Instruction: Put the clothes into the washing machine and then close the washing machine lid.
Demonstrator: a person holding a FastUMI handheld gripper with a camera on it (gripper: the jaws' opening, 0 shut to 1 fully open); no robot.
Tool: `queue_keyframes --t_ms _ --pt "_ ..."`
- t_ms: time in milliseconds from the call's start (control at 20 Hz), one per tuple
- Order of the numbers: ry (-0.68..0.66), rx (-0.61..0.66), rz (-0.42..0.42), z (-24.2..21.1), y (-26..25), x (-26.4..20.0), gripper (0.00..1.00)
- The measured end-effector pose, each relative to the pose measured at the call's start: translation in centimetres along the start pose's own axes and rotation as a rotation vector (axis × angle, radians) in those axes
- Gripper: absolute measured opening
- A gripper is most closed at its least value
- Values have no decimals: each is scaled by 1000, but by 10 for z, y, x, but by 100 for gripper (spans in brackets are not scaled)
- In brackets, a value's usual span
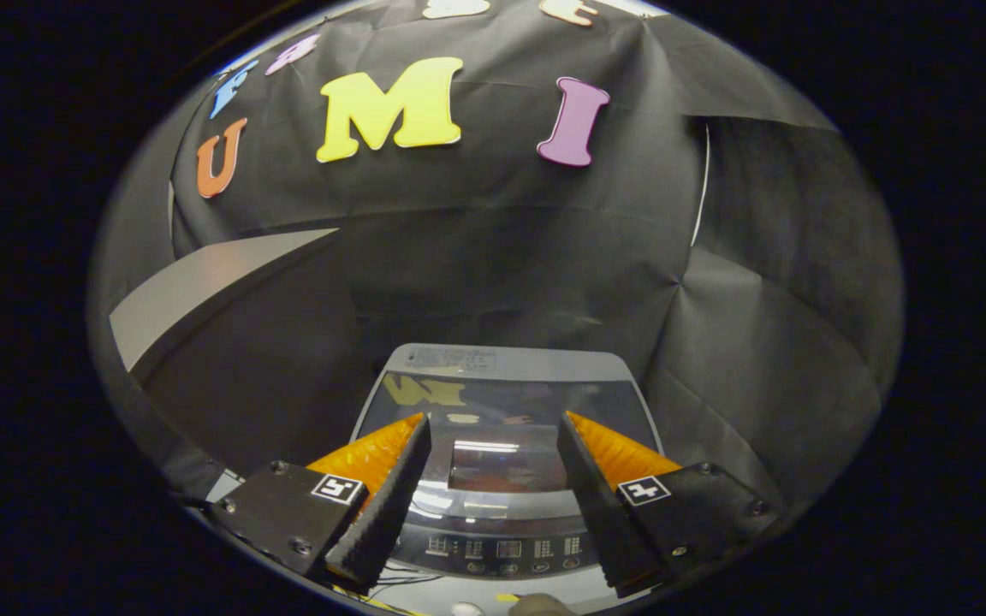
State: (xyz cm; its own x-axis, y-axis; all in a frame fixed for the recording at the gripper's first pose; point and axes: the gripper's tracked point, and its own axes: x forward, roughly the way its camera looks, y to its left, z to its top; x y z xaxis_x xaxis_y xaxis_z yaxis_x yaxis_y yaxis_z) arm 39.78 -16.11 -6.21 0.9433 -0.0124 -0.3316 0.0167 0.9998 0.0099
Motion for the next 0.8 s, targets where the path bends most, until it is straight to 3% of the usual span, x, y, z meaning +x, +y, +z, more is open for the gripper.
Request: queue_keyframes --t_ms 350,800 --pt "-127 79 -31 -19 33 -126 94" --pt "-234 71 -86 -56 96 -303 94"
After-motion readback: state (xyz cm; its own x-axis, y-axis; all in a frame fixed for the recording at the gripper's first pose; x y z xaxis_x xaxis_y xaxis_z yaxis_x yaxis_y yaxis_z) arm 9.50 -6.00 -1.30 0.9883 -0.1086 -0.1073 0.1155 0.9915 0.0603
